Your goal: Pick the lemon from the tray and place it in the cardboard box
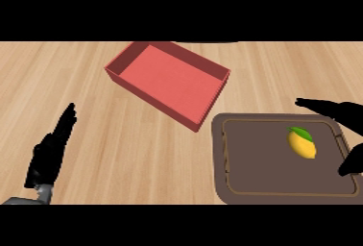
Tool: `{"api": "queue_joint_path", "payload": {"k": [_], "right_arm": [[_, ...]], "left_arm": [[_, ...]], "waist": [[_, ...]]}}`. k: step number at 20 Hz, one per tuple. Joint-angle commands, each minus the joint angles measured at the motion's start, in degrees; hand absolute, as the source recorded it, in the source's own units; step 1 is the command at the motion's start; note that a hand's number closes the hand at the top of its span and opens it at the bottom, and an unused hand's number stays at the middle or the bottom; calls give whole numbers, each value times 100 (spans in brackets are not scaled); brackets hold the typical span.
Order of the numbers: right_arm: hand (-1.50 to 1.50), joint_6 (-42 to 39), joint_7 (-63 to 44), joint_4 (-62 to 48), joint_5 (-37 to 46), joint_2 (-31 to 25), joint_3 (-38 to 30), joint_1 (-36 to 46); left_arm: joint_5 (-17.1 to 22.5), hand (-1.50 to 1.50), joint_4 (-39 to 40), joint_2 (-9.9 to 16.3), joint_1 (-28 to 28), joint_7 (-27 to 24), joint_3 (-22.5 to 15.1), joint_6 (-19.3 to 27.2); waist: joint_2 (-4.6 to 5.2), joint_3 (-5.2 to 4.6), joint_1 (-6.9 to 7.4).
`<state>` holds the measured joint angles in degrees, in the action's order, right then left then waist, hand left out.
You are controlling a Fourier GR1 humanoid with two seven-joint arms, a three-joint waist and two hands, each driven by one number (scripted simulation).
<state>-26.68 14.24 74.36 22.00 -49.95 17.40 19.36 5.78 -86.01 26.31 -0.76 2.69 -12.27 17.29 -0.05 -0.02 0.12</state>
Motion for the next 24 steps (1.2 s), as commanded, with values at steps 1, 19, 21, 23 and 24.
{"api": "queue_joint_path", "payload": {"k": [1,19,21,23,24], "right_arm": [[-150,-37,-287,260,347,218,-194,-169],[-150,-109,602,-293,1784,847,-977,-529],[-150,116,704,-1065,2097,1238,-916,-65],[-150,-38,633,-551,2120,1268,-1080,-487],[-150,195,736,-810,2185,1351,-1014,-398]], "left_arm": [[-258,0,-544,-251,491,72,-99,129],[-975,0,-159,-907,208,35,457,-392],[-911,0,-741,-763,323,507,553,-561],[-988,0,-367,-874,218,295,709,-702],[-646,0,233,-608,-70,-69,1095,-1059]], "waist": [[-5,2,11],[1,1,-12],[8,4,35],[3,2,-2],[9,1,-3]]}}
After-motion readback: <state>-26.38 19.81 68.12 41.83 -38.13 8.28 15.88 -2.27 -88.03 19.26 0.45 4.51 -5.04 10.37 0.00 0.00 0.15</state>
